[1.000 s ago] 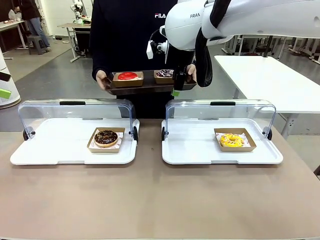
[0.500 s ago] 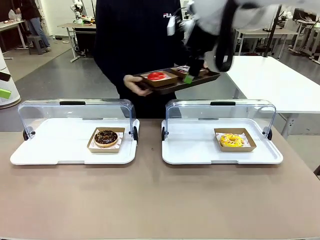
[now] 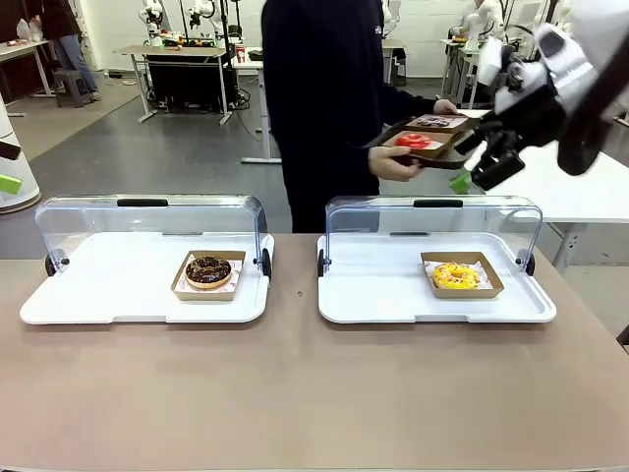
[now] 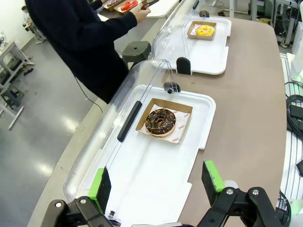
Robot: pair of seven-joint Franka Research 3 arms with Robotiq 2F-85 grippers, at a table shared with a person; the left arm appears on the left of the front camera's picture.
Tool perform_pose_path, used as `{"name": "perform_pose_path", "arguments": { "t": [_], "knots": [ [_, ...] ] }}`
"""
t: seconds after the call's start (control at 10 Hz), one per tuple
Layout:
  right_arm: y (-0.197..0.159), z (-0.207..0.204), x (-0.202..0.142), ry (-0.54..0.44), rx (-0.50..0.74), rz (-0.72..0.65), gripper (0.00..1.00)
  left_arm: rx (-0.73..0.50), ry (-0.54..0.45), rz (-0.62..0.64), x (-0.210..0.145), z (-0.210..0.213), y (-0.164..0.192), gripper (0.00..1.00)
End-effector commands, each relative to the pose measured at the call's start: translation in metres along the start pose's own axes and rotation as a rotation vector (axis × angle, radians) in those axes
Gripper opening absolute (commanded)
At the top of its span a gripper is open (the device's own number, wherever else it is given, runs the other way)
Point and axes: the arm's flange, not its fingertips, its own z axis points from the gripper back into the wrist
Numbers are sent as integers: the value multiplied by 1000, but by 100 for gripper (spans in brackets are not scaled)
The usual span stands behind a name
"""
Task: Provide the desired donut to the person.
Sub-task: Place the picked Paper togo box onto the Handle tray extended by the person.
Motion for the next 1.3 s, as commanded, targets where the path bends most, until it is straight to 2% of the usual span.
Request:
{"name": "perform_pose_path", "arguments": {
  "t": [0.0, 0.3, 0.5, 0.8, 1.2],
  "knots": [
    [2, 3, -24, -133, 2, -28, 100, 0, -9, 0, 0, 0, 0, 100],
    [-16, 18, -52, -223, 51, -88, 100, 0, -9, 0, 0, 0, 0, 100],
    [-28, 18, -55, -248, 64, -89, 100, 0, -9, 0, 0, 0, 0, 100],
    [-38, 18, -57, -223, 48, -139, 100, 0, -9, 0, 0, 0, 0, 100],
    [-34, 23, -65, -191, 14, -247, 100, 0, -9, 0, 0, 0, 0, 100]
  ]
}}
